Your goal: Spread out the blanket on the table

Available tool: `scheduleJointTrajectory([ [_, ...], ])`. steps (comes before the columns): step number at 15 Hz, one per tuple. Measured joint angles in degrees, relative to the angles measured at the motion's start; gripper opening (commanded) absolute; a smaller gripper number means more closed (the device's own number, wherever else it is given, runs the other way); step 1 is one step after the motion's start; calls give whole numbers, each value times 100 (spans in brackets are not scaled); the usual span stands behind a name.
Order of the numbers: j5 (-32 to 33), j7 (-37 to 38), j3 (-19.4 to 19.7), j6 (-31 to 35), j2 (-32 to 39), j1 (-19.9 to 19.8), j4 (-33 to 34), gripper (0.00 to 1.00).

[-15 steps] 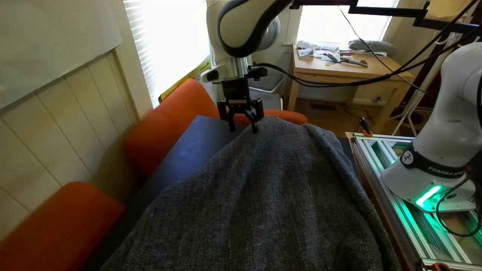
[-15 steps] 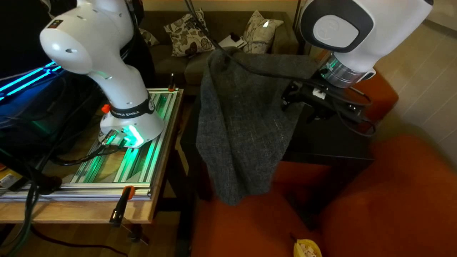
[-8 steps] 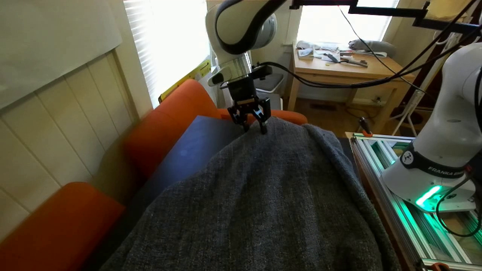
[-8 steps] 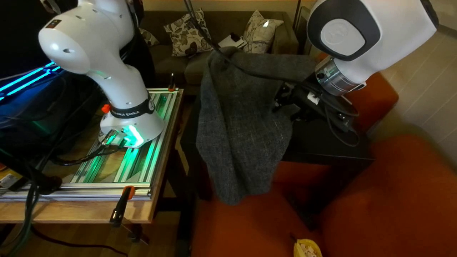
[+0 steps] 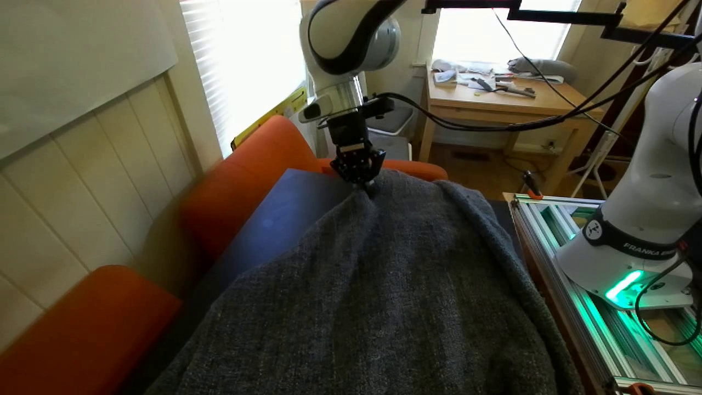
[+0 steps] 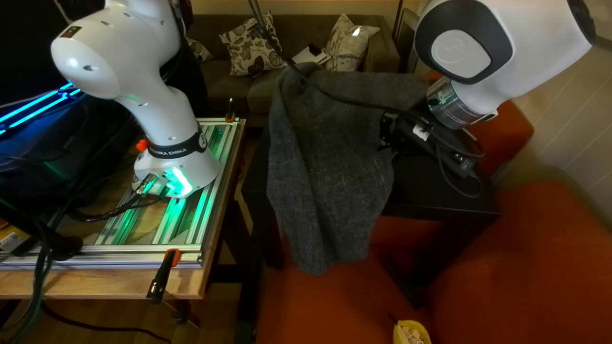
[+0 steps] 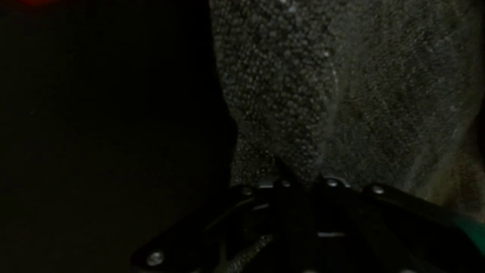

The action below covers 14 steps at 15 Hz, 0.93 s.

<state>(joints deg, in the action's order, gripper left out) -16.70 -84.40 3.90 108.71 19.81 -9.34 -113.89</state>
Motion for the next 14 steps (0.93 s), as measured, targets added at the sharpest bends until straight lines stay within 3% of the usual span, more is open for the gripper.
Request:
scheduleJointTrajectory([
  [7,-1443,-58,-169,876,-612,-79,64,2],
  [14,-3086,-838,-394,2900,-651,-25,-304,2],
])
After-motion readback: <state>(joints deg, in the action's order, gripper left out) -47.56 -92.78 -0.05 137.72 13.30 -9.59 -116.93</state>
